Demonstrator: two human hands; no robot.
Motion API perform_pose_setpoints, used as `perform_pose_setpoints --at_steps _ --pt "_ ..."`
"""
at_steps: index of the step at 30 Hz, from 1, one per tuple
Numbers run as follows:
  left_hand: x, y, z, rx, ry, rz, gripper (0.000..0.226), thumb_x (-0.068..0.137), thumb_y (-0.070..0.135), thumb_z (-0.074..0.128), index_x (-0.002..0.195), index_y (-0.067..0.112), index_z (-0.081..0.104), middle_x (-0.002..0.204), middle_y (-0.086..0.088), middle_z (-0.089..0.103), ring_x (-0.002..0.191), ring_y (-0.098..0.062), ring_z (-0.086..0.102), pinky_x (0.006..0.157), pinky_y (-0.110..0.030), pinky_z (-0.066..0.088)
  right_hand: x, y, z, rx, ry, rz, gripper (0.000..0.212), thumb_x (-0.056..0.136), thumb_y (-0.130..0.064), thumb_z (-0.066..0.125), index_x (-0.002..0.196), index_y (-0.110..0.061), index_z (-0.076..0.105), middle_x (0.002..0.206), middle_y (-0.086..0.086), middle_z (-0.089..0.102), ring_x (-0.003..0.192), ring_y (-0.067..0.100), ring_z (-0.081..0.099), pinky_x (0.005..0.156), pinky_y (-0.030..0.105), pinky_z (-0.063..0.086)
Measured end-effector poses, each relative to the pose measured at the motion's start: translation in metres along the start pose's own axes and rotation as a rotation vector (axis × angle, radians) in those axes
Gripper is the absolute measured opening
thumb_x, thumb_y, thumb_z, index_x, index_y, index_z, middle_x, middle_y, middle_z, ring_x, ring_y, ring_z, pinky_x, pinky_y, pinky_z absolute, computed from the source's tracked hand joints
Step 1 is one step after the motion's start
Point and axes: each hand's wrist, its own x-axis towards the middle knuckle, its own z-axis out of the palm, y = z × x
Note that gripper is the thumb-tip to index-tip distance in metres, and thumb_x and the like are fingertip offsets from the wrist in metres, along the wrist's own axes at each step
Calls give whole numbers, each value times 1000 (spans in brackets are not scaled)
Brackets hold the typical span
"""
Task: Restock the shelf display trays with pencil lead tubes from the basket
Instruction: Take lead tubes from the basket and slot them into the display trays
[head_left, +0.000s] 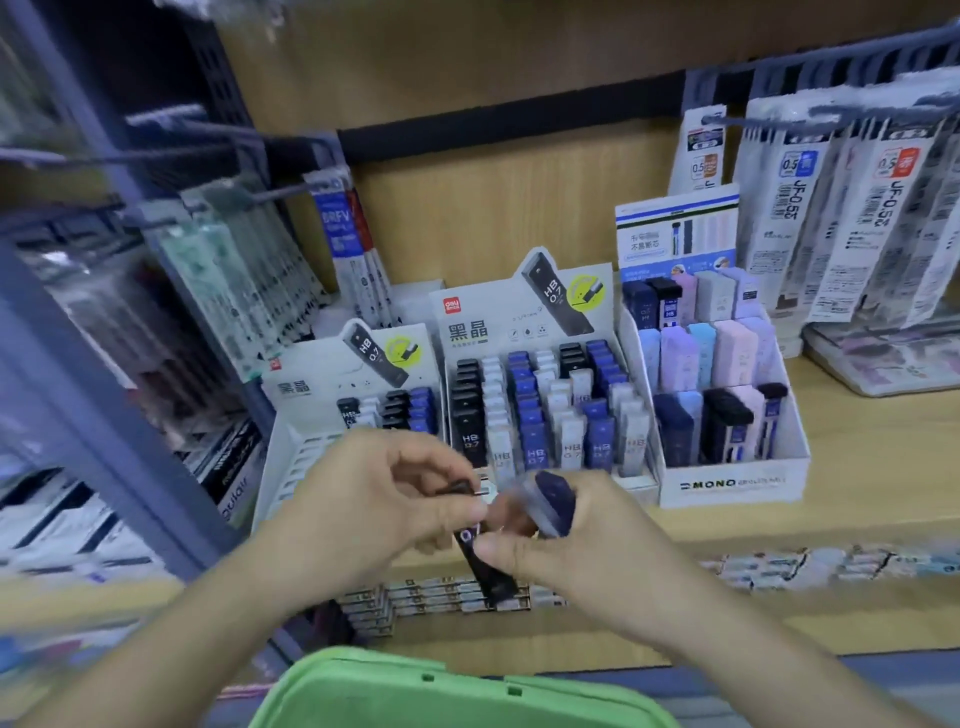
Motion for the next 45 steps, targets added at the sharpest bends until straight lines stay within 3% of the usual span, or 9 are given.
perform_pose_setpoints --at_steps 4,7,11,25,29,33,40,43,45 --pt "7 -18 -66 85 463 44 7 76 12 75 81 17 74 59 0 69 51 -7 64 54 -12 50 5 -3 22 282 -14 265 16 91 -5 59 98 -18 66 80 -1 66 69 13 52 62 24 43" --pt "24 -46 -92 300 611 22 17 89 7 63 103 11 73 74 5 70 63 -4 68 67 -13 50 7 -5 35 467 -33 387 20 97 1 52 109 -9 64 83 7 71 73 17 63 64 30 54" --pt "48 -75 -86 539 606 67 19 92 4 58 104 8 72 99 -9 72 94 -27 66 88 -33 51 15 -9 47 547 -48 441 19 99 -5 53 115 -10 60 88 15 72 73 22 66 69 39 59" --pt "74 -129 -81 489 497 -30 30 94 4 54 116 18 70 112 -4 70 105 -20 62 87 -17 41 26 -1 69 631 -41 449 26 94 2 50 113 -3 66 80 20 67 61 26 62 60 36 56" --pt "79 -127 -77 566 492 21 41 90 -6 48 114 20 69 109 -4 71 104 -23 63 89 -24 47 27 -3 69 633 -57 439 31 91 5 44 113 -5 64 75 16 61 57 30 61 52 33 54" --pt "83 -128 -73 563 521 19 19 96 10 52 106 17 66 99 -6 70 89 -24 60 73 -25 42 28 -6 70 695 -45 421 28 91 6 44 114 -6 54 74 18 61 56 32 63 47 32 52" --pt "80 -127 -78 653 483 45 24 93 7 54 109 14 71 113 -4 62 103 -25 58 92 -30 43 27 -7 70 720 -38 404 17 93 2 55 105 -2 66 78 17 65 62 29 67 50 31 55" --pt "68 -103 -74 534 509 125 20 91 12 57 100 21 73 97 6 62 80 -10 57 78 -22 44 27 -7 68 678 -57 386 18 92 0 58 106 -2 69 78 13 66 63 25 67 51 29 55" --pt "54 -73 -69 277 341 173 14 89 15 63 92 22 75 78 15 67 62 2 54 63 -14 42 27 -7 65 634 -76 374 18 91 -1 59 107 -2 69 78 12 66 63 23 67 51 28 54"
